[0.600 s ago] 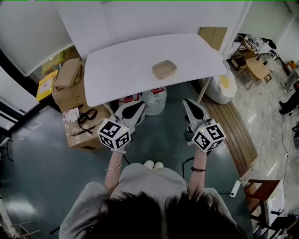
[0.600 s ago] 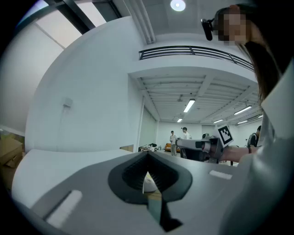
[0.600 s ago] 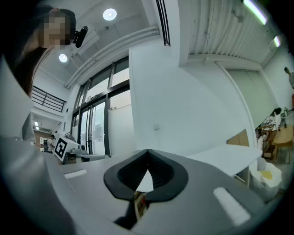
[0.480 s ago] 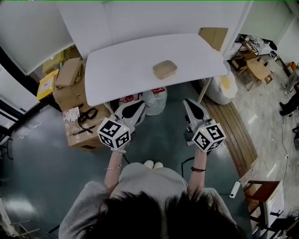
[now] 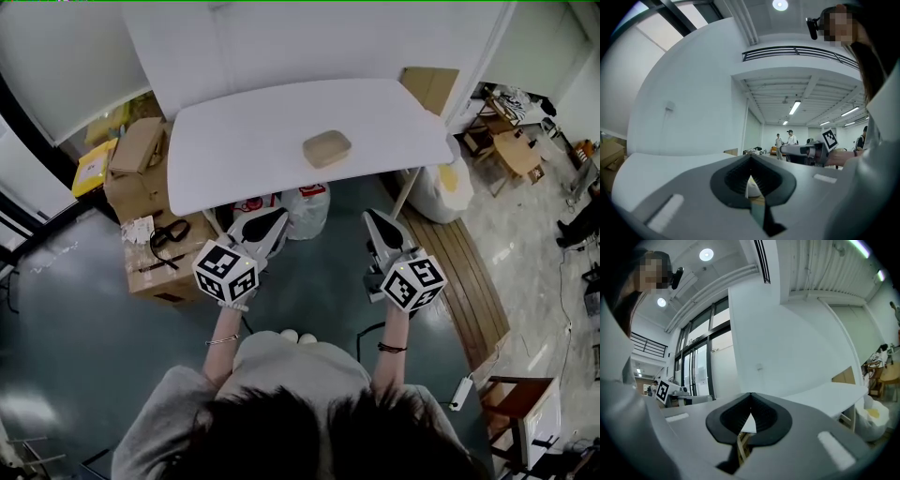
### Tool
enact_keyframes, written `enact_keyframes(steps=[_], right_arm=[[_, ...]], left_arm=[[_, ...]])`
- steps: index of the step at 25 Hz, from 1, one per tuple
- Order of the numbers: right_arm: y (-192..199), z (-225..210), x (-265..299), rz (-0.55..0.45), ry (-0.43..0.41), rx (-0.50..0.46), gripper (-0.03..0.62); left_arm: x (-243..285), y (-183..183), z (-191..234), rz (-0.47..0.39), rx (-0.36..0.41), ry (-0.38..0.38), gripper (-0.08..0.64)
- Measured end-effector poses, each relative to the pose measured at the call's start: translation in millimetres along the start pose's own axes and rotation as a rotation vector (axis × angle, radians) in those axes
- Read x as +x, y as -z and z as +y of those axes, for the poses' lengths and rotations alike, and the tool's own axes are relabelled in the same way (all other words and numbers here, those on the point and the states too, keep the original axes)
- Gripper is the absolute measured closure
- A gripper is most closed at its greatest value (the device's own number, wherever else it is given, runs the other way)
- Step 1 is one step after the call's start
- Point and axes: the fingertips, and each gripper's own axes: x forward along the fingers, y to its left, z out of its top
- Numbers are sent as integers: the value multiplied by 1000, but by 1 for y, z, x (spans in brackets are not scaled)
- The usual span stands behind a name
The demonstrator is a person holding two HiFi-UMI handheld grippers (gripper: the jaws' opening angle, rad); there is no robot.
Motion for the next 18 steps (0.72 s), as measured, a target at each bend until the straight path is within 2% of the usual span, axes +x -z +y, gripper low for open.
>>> enact_keyframes(steps=[5, 11, 18], right_arm=[[2, -10, -6, -1, -4, 20, 580], [3, -14, -1, 10, -19, 22, 580], [9, -27, 11, 6, -8, 49, 579]], left_arm=[[4, 5, -9, -8, -12, -6, 565], [6, 10, -4, -11, -35, -41, 565], [14, 13, 6, 5, -30, -46, 565]])
